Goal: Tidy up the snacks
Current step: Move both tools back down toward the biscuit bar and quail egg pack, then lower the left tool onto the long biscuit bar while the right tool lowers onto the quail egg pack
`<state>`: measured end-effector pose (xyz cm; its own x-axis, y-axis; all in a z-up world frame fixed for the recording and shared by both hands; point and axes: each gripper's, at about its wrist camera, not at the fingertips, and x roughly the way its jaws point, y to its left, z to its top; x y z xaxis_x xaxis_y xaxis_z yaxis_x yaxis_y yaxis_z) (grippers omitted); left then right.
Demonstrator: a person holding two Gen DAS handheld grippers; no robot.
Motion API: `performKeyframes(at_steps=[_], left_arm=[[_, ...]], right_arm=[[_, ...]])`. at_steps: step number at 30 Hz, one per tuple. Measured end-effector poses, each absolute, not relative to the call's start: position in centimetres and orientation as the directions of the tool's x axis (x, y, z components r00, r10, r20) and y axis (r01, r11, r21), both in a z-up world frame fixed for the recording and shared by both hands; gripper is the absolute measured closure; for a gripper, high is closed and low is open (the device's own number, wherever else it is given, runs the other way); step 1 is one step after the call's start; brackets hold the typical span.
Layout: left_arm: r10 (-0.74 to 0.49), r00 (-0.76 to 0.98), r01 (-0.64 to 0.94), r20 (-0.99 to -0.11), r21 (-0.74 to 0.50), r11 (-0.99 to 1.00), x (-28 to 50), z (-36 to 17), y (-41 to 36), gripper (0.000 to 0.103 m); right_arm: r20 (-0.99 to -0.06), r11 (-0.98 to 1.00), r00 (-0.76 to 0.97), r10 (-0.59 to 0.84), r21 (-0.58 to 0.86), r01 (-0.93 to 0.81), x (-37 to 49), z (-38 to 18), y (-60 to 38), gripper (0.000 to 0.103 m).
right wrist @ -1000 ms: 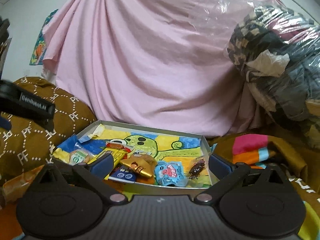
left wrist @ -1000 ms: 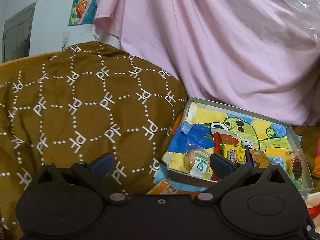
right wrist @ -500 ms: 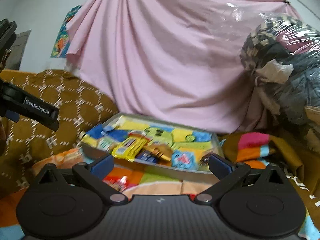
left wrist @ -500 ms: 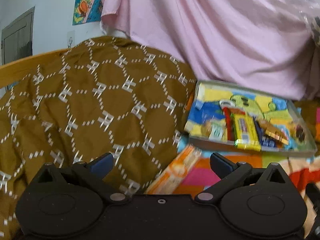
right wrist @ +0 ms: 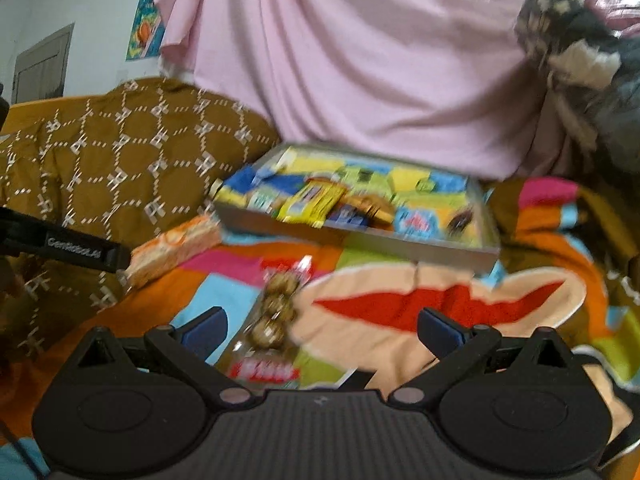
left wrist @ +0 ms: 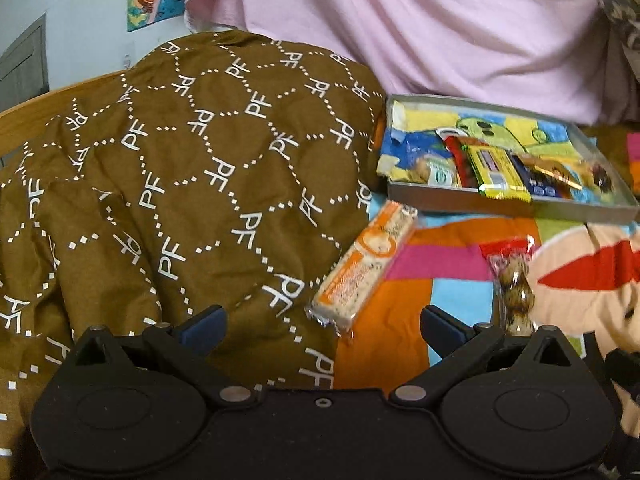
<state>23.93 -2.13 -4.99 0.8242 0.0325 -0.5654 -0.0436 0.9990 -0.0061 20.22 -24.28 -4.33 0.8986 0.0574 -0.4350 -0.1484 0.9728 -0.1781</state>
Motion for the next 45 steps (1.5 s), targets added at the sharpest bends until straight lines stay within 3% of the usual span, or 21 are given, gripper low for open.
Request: performKeyframes(at_steps=[18,33,39,45], left_arm=[[0.029,0.808,-0.017,-0.589,0.026,1.0,24.9,-6.2,-2.0,0.001],[-0.005,0.813,0.042,-0.583,0.051,0.998,27.4,-6.9,-2.6,0.001],[0.019,0.814,0.085,-0.581,0.15,0.985,28.6,-7.8,-3.4,0.001],[0.019,0.82,0.093,-0.572,0.166,0.982,29.8,-8.1,-3.4,0.001]], right_arm=[[-0.564,0.981,0.821,0.084,-0.098,-0.168,22.0,-6.0,-24.1,0.0],[-0.586,0.974,0.807,0.073,-0.132,-0.184,24.0,-7.4,-23.1,0.0],[-0.584,0.974,0.807,0.088,-0.119,-0.192,25.0,-7.9,-23.0,0.0],[-0.57,0.978,0.812,0.123,-0.069,-0.197,26.3,-8.4,-23.3,0.0]])
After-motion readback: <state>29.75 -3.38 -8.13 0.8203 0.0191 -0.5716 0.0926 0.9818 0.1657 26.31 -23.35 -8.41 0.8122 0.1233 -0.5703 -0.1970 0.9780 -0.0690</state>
